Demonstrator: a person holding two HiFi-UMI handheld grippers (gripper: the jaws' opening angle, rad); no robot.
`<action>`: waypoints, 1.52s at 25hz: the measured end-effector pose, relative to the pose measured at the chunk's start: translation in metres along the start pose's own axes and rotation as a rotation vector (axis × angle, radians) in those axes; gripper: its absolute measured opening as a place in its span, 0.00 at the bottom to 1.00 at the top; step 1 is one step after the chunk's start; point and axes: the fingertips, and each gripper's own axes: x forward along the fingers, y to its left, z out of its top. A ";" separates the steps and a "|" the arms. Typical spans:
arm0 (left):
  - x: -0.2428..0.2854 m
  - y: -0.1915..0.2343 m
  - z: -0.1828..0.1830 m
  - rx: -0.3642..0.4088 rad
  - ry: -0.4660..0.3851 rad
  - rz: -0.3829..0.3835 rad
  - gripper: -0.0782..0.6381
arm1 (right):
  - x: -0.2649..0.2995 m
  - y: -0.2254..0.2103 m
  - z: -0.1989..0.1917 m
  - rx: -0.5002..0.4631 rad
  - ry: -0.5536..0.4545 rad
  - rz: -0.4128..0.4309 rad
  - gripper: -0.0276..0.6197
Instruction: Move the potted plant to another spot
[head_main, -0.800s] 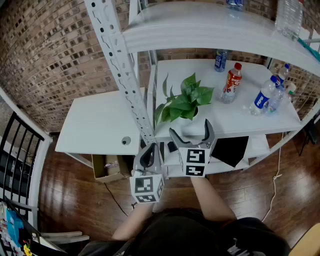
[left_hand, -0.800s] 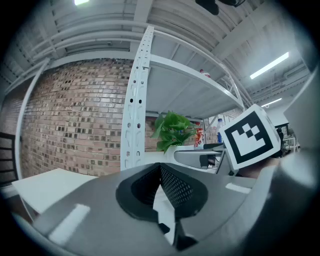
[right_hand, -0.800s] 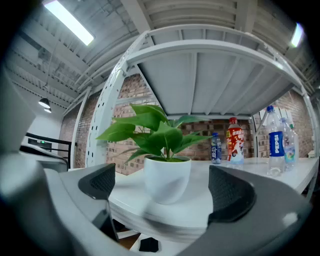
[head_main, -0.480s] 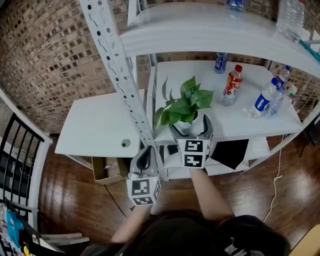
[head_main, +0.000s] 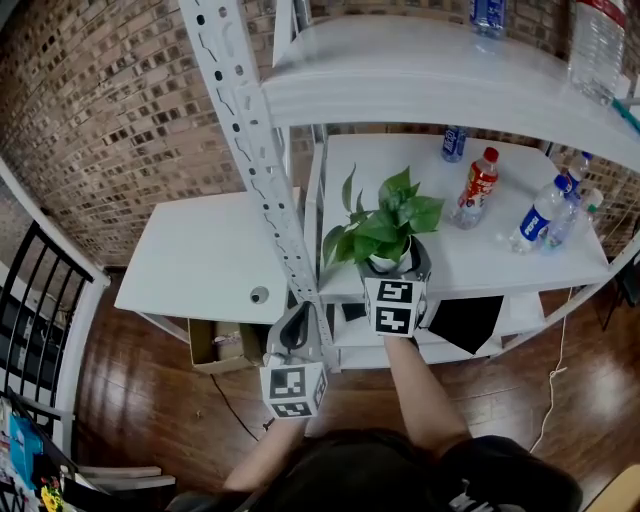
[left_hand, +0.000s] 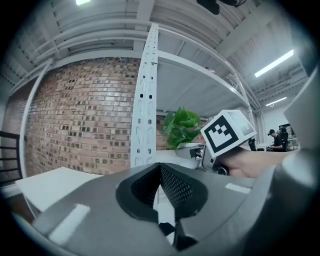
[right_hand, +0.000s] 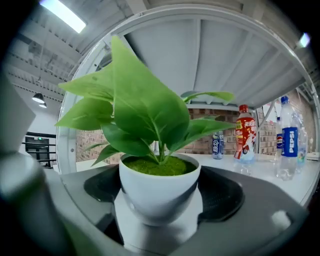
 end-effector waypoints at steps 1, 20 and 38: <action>0.000 0.000 0.000 0.001 0.000 0.000 0.13 | 0.000 0.000 0.000 0.000 0.000 -0.001 0.77; -0.018 0.003 0.002 -0.008 -0.005 0.000 0.13 | -0.073 0.029 0.008 -0.037 -0.049 0.063 0.77; -0.078 0.096 -0.024 0.014 -0.004 0.085 0.13 | -0.140 0.151 -0.020 -0.032 -0.025 0.204 0.76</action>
